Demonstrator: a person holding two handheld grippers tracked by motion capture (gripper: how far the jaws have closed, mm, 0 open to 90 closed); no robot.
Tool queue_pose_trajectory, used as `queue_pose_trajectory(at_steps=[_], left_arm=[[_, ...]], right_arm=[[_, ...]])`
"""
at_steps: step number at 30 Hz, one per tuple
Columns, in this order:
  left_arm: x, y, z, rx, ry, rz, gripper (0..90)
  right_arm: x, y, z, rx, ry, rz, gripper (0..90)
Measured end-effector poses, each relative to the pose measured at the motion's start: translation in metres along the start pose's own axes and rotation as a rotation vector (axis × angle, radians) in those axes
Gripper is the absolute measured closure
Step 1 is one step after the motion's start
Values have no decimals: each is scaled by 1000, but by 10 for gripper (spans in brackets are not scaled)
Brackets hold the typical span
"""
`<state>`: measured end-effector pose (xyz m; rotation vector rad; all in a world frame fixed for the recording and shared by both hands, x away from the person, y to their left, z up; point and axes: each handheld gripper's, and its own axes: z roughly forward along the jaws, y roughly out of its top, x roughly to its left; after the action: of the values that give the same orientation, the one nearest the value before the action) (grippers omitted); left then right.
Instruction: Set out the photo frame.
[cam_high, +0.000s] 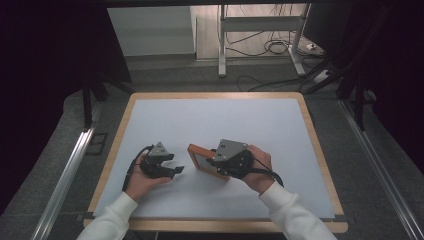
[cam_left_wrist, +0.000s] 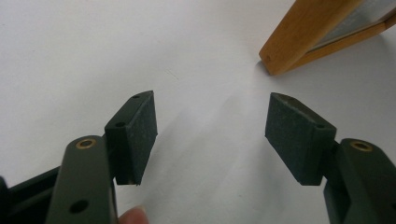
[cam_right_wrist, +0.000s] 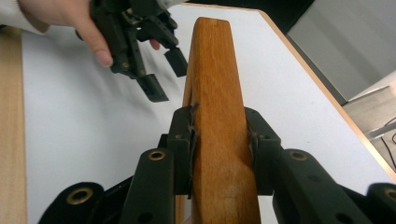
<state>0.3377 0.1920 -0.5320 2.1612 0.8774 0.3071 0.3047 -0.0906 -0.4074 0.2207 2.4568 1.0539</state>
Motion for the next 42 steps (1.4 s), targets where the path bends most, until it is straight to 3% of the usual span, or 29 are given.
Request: queue_pose_trajectory(at_steps=[4, 14, 18, 31, 38, 42], left_arm=[[0, 0, 0, 0, 2, 1, 335], [0, 0, 0, 5, 0, 1, 333], [0, 0, 1, 10, -2, 1, 331], [-1, 0, 2, 9, -1, 3, 325], [-1, 0, 2, 10, -3, 6, 324], [-1, 0, 2, 11, -2, 8, 324]], right_arm=[[-5, 0, 3, 9, -27, 7, 676], [-29, -7, 10, 8, -45, 88, 616], [-34, -9, 14, 22, -75, 95, 574], [-57, -20, 30, 51, -125, 187, 452], [-64, -25, 37, 64, -143, 231, 399], [-64, -25, 39, 64, -157, 229, 380]])
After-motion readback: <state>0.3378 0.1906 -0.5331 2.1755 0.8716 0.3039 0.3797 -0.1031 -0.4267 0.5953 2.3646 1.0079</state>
